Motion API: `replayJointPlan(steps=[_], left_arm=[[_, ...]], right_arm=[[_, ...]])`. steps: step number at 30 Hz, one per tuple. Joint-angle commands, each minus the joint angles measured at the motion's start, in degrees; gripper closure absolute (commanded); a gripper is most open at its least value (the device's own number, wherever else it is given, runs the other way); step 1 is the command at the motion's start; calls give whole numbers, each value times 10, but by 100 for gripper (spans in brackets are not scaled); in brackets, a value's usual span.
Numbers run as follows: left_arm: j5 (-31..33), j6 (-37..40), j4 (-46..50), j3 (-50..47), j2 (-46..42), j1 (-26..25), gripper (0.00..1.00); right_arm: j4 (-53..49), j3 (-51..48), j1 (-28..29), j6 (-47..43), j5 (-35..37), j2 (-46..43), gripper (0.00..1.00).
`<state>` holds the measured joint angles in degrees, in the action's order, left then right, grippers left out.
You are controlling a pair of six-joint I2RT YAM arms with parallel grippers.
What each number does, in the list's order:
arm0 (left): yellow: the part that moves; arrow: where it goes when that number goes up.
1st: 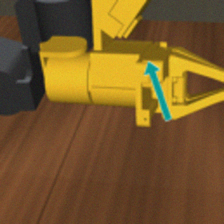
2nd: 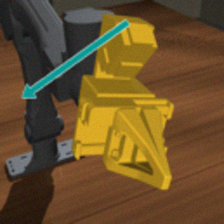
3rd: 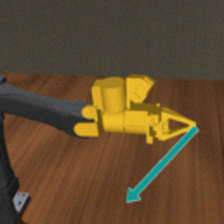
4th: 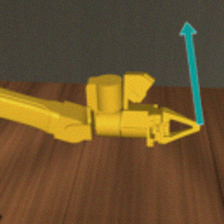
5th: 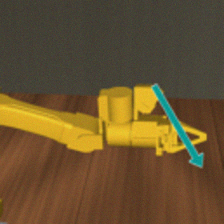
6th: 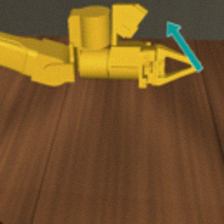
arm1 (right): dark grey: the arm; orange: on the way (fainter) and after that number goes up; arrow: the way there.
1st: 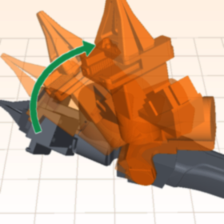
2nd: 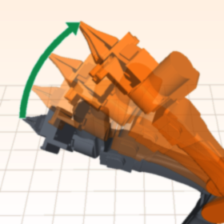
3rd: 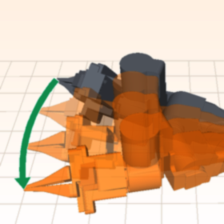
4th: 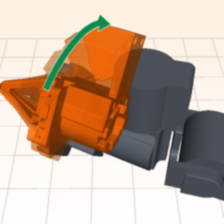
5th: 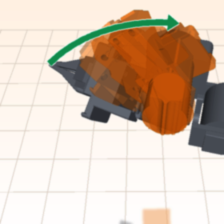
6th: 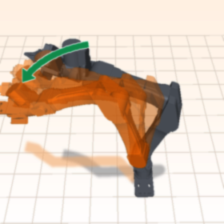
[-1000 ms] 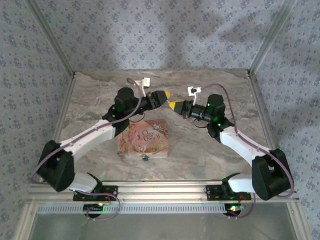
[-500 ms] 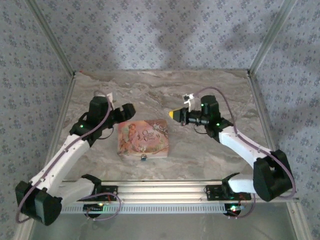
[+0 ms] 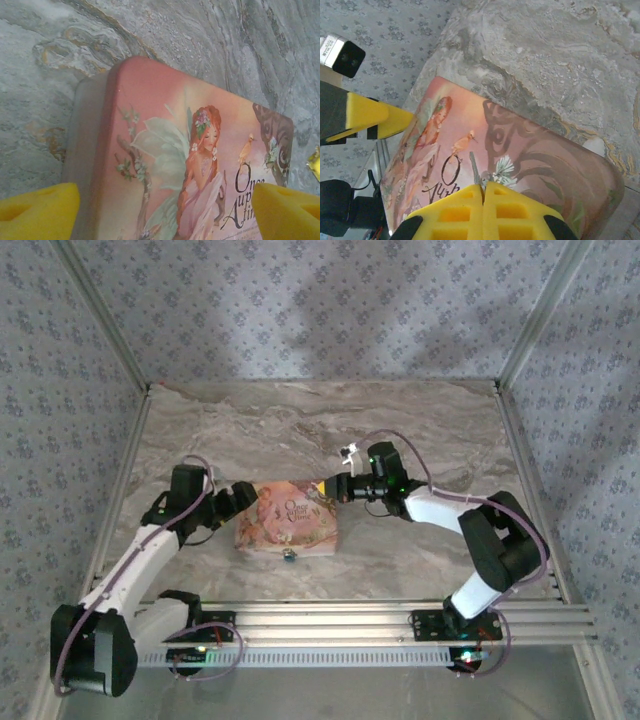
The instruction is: Unlock the padlock with the key
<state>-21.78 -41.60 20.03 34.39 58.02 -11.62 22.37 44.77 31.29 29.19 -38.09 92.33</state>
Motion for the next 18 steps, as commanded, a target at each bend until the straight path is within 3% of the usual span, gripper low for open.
replayJointPlan(steps=[1,9,18], left_arm=[[-26,4,-32,-6,16,4,12],[-56,-1,-88,8,84,-16,15],[-54,1,-149,73,197,-57,15]], right_arm=[[-8,18,4,6,9,17,100],[-68,26,-12,-11,35,33,100],[-99,29,-68,-38,43,45,100]])
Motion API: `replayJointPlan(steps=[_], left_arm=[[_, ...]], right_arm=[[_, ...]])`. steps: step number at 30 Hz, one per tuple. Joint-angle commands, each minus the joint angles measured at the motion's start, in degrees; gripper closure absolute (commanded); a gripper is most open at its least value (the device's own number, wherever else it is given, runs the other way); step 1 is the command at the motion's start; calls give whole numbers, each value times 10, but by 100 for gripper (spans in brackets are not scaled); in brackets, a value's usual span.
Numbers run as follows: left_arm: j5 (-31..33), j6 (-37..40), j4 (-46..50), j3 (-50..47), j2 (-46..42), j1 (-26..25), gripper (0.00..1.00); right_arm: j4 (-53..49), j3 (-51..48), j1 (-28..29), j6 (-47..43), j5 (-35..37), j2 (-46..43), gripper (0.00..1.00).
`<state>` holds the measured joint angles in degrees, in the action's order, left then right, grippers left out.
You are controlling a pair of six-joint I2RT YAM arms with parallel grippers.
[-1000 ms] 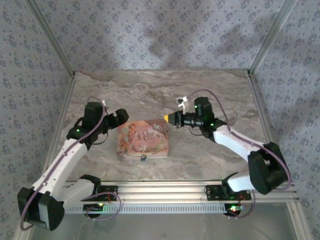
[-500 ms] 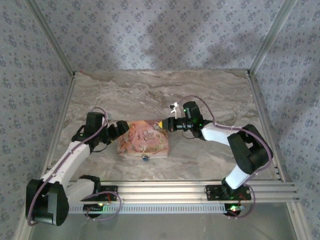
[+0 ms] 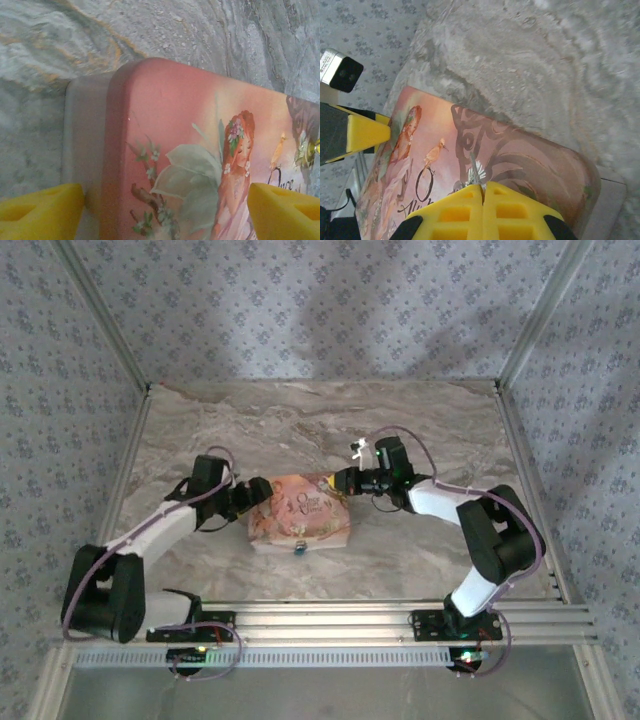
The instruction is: Unlock the padlock with the key
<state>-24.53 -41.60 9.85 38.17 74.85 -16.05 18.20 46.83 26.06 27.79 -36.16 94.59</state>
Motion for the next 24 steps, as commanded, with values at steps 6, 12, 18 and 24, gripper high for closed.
replayJointPlan(steps=[6,12,18,24], left_arm=[[-36,1,-92,107,133,-23,17],[-50,17,-100,202,238,-29,19],[-26,39,-85,272,296,-29,20],[10,85,-42,320,289,-12,19]], right_arm=[[-85,29,-52,-55,27,31,100],[-98,57,-82,-76,30,56,100],[-105,82,-97,-87,37,70,100],[-105,88,-99,-85,40,63,100]])
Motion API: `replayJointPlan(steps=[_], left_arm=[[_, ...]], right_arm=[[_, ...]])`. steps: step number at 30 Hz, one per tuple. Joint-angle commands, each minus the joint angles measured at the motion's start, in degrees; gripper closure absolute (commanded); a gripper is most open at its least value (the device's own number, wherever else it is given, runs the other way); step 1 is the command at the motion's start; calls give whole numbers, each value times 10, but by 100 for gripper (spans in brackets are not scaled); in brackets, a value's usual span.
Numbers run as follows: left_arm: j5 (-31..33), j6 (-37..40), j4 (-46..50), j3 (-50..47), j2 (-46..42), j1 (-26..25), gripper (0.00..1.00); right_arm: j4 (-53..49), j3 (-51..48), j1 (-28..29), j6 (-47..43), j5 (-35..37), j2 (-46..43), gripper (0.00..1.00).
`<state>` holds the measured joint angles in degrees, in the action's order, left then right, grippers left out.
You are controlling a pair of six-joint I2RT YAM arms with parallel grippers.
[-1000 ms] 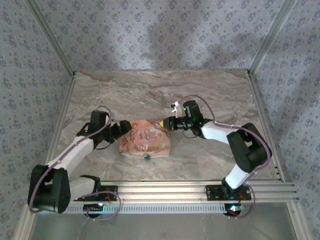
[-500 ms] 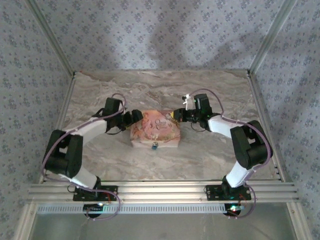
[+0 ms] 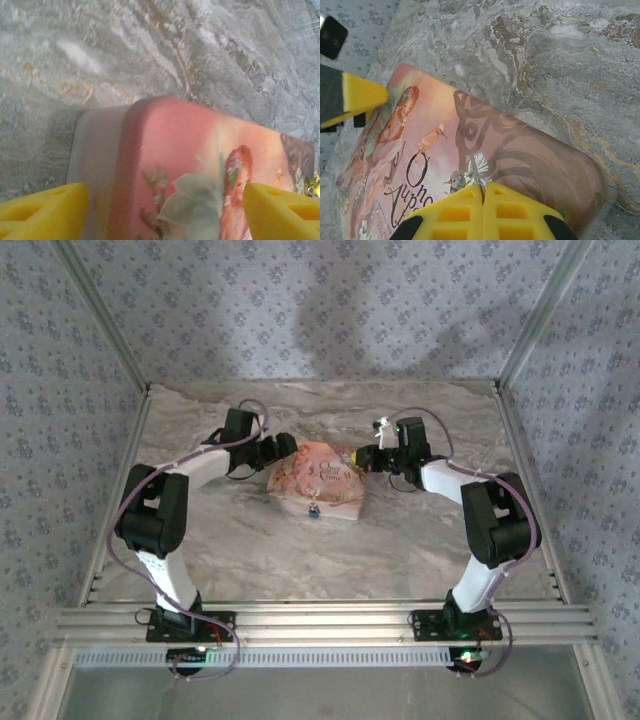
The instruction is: Unlock the padlock with the key
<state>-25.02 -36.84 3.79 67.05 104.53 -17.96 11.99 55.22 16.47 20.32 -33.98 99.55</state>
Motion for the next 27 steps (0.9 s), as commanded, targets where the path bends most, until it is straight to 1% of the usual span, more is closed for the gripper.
replayJointPlan(steps=[1,6,10,15,19,22,24,27], left_arm=[[20,43,23,35,-16,11,18],[73,80,65,20,-95,23,16],[75,77,80,-43,-188,12,17],[80,77,100,-137,-294,-51,17],[74,49,60,-229,-359,-110,18],[69,21,15,-286,-381,-136,18],[66,3,-13,-311,-378,-137,18],[65,-1,-38,-319,-354,-135,18]], right_arm=[[-40,5,-3,-10,19,8,100],[-55,20,-2,-17,25,-28,100],[-65,27,9,-22,20,-36,100],[-62,41,43,-24,12,-25,100],[-55,60,71,-19,9,-8,100],[-57,85,88,-18,7,15,100],[-62,102,96,-17,7,34,100],[-68,116,99,-17,17,53,100]])
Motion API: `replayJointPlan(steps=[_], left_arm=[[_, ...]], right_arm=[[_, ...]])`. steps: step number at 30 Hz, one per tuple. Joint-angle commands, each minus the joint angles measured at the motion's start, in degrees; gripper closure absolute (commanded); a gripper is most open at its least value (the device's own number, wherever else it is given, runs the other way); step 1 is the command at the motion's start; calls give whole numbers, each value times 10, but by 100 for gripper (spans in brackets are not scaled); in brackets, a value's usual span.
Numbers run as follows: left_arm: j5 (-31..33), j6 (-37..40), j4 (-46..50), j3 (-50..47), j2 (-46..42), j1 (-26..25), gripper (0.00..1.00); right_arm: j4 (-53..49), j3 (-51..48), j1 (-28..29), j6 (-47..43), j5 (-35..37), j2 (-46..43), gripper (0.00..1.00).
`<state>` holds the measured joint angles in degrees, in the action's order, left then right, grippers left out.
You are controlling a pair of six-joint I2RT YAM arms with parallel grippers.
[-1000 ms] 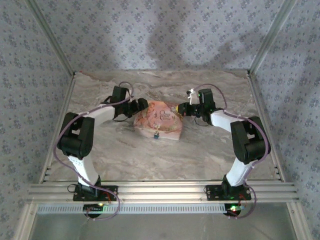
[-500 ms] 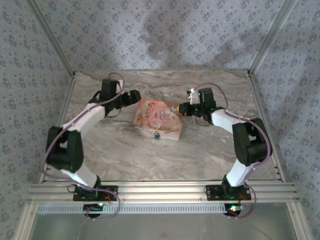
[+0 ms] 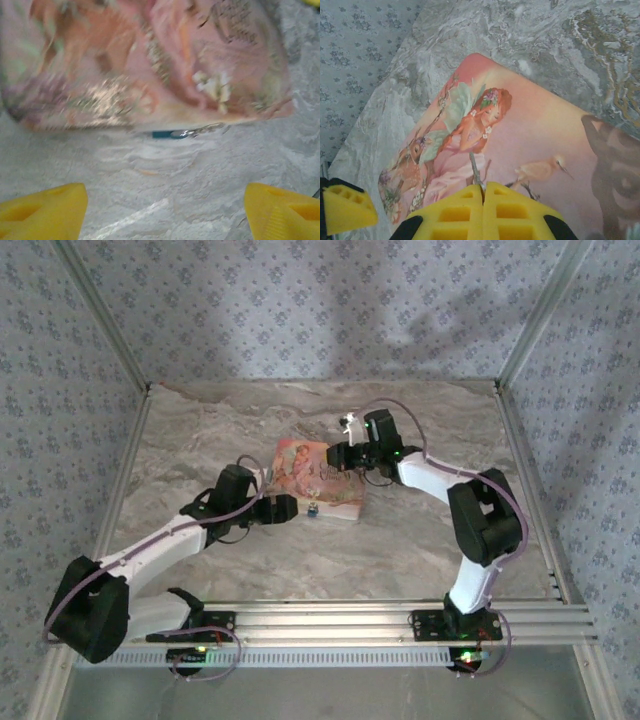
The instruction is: Unlock the padlock with the key
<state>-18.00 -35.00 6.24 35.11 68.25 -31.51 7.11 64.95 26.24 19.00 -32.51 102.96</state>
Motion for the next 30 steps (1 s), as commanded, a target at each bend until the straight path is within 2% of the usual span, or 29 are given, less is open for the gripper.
replayJointPlan(steps=[1,6,18,30], left_arm=[[-9,-19,-74,3,22,3,18],[-31,-18,-133,22,88,20,17],[-66,50,-179,121,209,71,18],[-89,77,-268,4,167,44,19]], right_arm=[[-20,20,2,-5,8,22,100],[-35,10,-1,-9,21,21,100],[-41,-25,-9,-1,45,1,100],[-40,-31,-9,7,56,-3,100]])
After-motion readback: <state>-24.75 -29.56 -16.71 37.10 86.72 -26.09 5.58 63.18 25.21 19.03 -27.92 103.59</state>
